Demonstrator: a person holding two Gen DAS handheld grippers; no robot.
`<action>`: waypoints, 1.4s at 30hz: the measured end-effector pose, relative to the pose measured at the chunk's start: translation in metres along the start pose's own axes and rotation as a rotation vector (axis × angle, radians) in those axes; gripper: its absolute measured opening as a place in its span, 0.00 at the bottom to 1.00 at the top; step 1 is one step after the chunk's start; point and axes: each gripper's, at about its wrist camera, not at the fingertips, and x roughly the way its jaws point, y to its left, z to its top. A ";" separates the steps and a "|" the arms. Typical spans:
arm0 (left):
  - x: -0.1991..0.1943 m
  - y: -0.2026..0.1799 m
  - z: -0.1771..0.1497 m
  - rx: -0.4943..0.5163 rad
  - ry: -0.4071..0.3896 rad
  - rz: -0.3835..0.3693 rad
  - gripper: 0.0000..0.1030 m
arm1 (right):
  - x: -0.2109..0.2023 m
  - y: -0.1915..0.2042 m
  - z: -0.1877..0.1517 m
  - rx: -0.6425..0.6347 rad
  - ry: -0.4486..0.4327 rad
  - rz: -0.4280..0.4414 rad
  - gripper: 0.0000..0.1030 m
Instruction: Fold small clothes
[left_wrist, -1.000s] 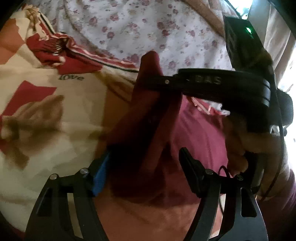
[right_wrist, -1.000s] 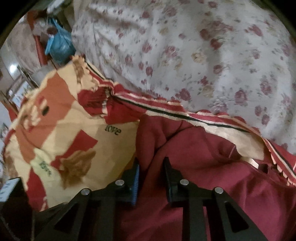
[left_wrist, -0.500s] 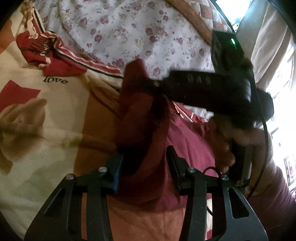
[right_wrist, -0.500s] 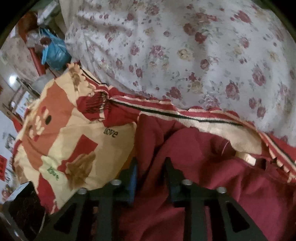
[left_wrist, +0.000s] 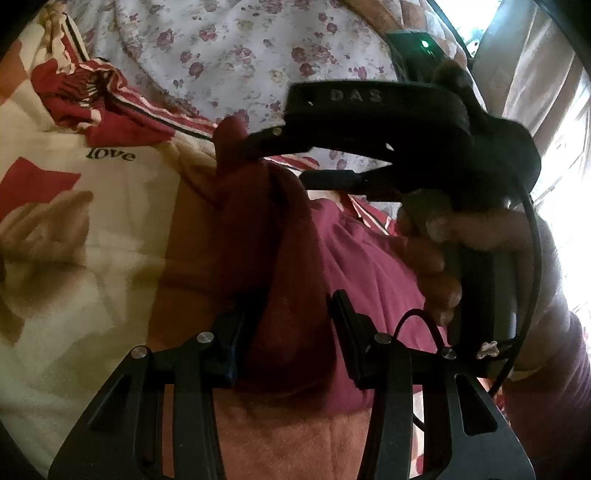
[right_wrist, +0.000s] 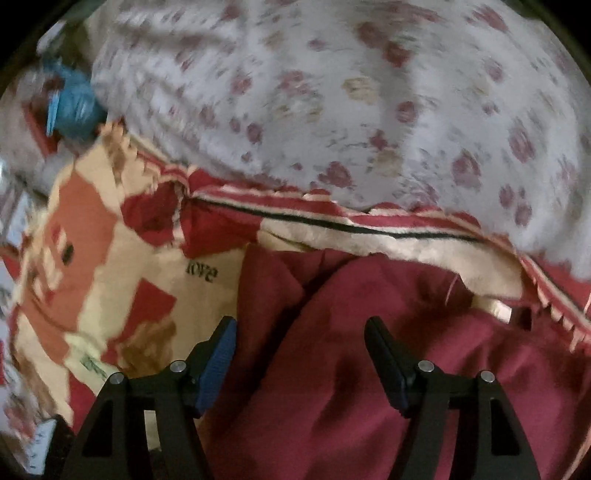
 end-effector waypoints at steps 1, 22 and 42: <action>0.000 0.000 0.000 -0.002 0.000 0.001 0.41 | 0.000 0.000 0.000 -0.010 0.001 -0.008 0.66; 0.003 0.010 -0.005 -0.060 0.020 0.012 0.41 | 0.009 0.015 -0.007 -0.079 -0.019 -0.002 0.13; 0.011 0.015 -0.010 -0.085 0.030 0.046 0.37 | 0.037 0.053 0.008 -0.183 0.088 -0.068 0.71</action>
